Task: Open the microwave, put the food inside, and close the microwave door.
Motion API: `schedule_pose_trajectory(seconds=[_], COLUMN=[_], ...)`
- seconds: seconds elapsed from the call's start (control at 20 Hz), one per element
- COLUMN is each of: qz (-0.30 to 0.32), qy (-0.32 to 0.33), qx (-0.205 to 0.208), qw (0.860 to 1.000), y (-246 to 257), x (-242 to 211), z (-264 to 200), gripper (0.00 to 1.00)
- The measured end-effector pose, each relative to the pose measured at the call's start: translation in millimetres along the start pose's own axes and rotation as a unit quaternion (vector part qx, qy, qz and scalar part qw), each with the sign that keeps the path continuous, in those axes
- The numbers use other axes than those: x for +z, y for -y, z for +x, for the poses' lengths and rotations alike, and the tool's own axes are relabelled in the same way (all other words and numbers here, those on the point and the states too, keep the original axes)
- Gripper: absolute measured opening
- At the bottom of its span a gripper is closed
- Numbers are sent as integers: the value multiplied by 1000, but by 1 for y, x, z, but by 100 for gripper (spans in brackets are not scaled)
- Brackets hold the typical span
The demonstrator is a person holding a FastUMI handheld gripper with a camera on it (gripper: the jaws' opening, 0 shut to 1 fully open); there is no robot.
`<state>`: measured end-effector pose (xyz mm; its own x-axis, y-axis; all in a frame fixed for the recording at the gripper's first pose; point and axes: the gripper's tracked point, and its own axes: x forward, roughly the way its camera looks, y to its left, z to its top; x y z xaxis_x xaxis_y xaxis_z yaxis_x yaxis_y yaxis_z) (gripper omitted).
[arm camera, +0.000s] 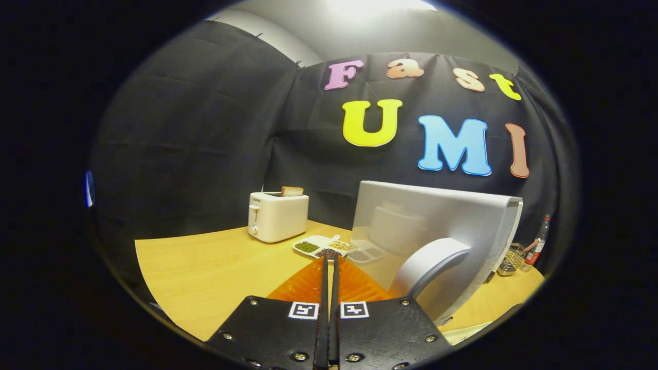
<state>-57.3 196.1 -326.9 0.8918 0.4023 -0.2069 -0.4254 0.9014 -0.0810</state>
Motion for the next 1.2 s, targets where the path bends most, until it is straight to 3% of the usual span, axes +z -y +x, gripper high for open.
schedule_pose_trajectory(seconds=[0.15, 0.35, 0.55, 0.9, 1.2], qz=[-16, 25, 26, -1, -5], qy=[5, -40, -45, -32, -40], qx=[-45, -74, -116, -179, -204], qw=[999, 996, 992, 983, 978], y=[52, 112, 162, 224, 256], x=[3, -21, -29, -26, -31], z=[8, 29, 48, 79, 119], gripper=[1, 1, 1, 1, 1])
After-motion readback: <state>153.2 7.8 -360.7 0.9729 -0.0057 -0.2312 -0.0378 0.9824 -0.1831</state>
